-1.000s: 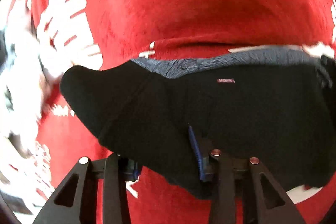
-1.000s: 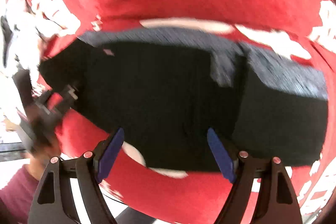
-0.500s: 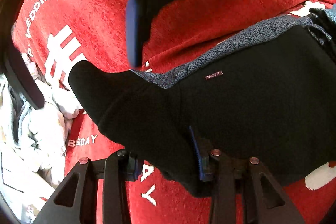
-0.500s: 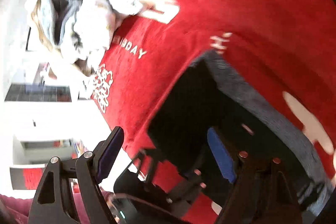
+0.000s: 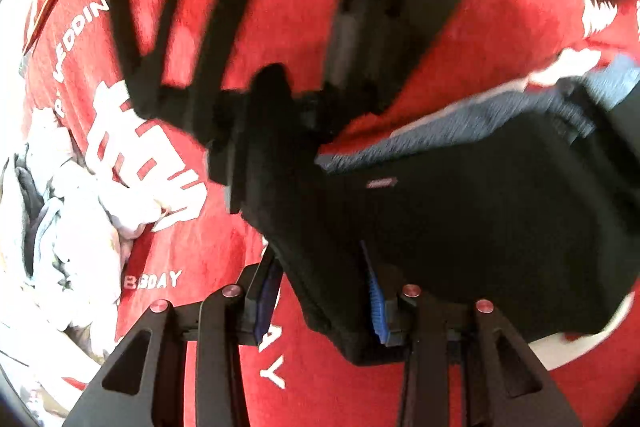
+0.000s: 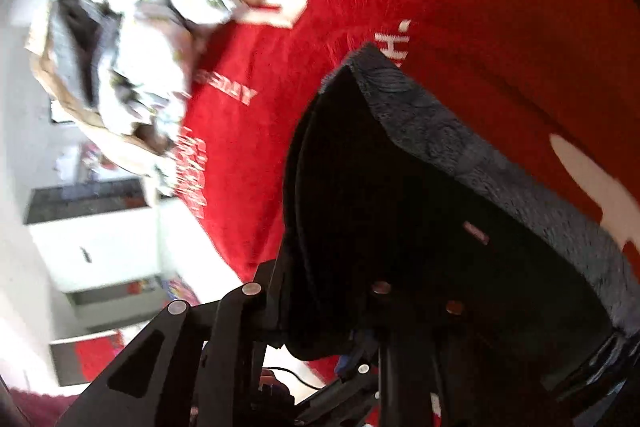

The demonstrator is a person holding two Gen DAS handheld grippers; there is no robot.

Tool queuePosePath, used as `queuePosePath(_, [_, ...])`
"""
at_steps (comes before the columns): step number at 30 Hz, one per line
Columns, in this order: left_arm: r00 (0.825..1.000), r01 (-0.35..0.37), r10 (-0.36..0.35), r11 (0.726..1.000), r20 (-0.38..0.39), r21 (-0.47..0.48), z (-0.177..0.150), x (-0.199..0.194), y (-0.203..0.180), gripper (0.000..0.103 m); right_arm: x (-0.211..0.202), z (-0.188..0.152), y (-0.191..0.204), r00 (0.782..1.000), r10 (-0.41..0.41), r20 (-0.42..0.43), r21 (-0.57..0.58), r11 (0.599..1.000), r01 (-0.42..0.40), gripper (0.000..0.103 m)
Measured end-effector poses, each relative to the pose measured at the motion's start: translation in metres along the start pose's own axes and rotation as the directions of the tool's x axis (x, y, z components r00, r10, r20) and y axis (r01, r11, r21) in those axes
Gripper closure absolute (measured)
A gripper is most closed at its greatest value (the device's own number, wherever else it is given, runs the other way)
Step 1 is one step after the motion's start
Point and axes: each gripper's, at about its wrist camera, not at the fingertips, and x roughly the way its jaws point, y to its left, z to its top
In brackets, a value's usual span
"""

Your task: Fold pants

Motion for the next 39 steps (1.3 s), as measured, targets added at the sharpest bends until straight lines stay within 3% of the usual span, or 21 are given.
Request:
queuePosePath(3, [0.997, 0.040, -0.040, 0.999, 0.060, -0.006, 0.016, -0.028, -0.007, 0.063, -0.036, -0.023, -0.011, 0.992, 0.092, 0.081, 0.013, 0.996, -0.093, 0.081])
queuePosePath(6, [0.990, 0.072, -0.073, 0.997, 0.123, 0.017, 0.032, -0.055, -0.022, 0.063, -0.077, -0.048, -0.022, 0.971, 0.163, 0.174, 0.020, 0.985, -0.169, 0.081])
queuePosePath(11, [0.970, 0.146, -0.154, 0.988, 0.188, 0.056, 0.061, -0.094, -0.058, 0.063, -0.135, -0.100, -0.053, 0.916, 0.223, 0.332, 0.032, 0.968, -0.248, 0.081])
queuePosePath(18, [0.930, 0.277, -0.306, 0.947, 0.202, 0.163, 0.095, -0.133, -0.140, 0.063, -0.197, -0.188, -0.119, 0.842, 0.198, 0.502, 0.100, 0.953, -0.285, 0.078])
queuePosePath(24, [0.908, 0.342, -0.388, 0.904, 0.156, 0.258, 0.101, -0.146, -0.225, 0.063, -0.226, -0.258, -0.197, 0.811, 0.138, 0.569, 0.214, 0.927, -0.308, 0.078])
queuePosePath(27, [0.912, 0.335, -0.390, 0.888, 0.130, 0.316, 0.098, -0.138, -0.264, 0.063, -0.237, -0.279, -0.236, 0.811, 0.104, 0.576, 0.262, 0.916, -0.303, 0.078])
queuePosePath(32, [0.925, 0.342, -0.379, 0.872, 0.042, 0.350, 0.089, -0.115, -0.309, 0.063, -0.222, -0.297, -0.299, 0.836, 0.066, 0.544, 0.341, 0.894, -0.292, 0.078])
queuePosePath(36, [0.935, 0.320, -0.354, 0.866, 0.019, 0.384, 0.078, -0.106, -0.326, 0.061, -0.201, -0.300, -0.327, 0.847, 0.066, 0.528, 0.371, 0.879, -0.299, 0.078])
queuePosePath(39, [0.935, 0.319, -0.354, 0.860, 0.015, 0.397, 0.075, -0.108, -0.325, 0.057, -0.197, -0.307, -0.337, 0.840, 0.077, 0.536, 0.390, 0.860, -0.328, 0.077])
